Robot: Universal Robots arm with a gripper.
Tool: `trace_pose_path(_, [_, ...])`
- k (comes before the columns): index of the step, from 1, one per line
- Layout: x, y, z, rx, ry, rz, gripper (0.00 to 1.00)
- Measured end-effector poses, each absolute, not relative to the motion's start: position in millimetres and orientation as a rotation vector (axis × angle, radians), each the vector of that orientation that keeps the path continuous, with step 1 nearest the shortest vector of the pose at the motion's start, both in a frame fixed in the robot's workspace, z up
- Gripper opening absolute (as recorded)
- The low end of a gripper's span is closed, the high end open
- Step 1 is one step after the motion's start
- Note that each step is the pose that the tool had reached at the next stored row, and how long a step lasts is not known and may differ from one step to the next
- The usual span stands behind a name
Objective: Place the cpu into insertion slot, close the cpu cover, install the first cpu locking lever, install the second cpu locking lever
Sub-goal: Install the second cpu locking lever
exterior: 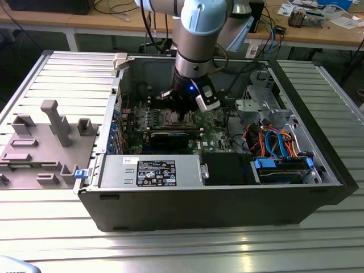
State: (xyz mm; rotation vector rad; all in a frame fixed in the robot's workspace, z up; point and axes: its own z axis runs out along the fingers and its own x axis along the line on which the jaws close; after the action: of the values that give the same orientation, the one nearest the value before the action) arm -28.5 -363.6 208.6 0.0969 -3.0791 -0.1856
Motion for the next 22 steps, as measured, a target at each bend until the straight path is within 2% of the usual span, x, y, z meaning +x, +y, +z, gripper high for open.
trace_pose_path(2, [-28,-357,209,0.096,-3.081,-0.139,0.11])
trace_pose_path(7, [-28,-354,217,0.094,-3.081,-0.085,0.11])
trace_pose_path(22, [-28,-353,234,0.094,-3.082,-0.073,0.11])
